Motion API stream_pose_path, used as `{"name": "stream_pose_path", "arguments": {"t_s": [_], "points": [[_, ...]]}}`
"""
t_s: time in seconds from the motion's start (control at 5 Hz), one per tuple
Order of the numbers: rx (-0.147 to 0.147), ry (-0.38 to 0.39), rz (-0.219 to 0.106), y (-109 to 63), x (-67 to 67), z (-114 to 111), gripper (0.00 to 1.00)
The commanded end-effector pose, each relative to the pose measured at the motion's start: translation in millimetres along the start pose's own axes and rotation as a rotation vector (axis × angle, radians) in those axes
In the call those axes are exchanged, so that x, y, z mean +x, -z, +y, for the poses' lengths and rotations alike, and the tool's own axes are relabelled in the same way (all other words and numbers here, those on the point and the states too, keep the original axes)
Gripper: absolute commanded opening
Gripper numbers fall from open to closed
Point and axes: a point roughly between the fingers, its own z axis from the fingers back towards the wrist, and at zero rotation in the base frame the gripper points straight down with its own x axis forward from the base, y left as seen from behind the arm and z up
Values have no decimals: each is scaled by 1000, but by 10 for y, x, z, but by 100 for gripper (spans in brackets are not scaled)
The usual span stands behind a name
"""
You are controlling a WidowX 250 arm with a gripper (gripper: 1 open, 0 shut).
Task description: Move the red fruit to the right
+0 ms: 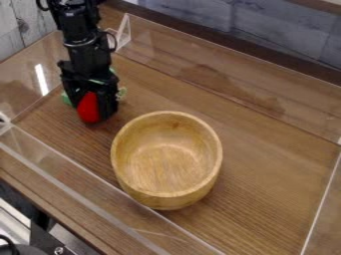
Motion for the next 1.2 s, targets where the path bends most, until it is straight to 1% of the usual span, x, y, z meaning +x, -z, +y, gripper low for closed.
{"name": "stream_pose_path", "arguments": {"t_s": [0.0,0.2,0.4,0.6,0.8,1.0], "points": [[21,-47,-26,-165,38,169,100],[28,11,-45,-307,75,44,0],[37,22,-86,-594,155,-219,0],[36,66,-123,-833,288,-697,0],[23,105,-129,-721,404,-1196,0],[10,140,-119,-557,469,-1688,0]]}}
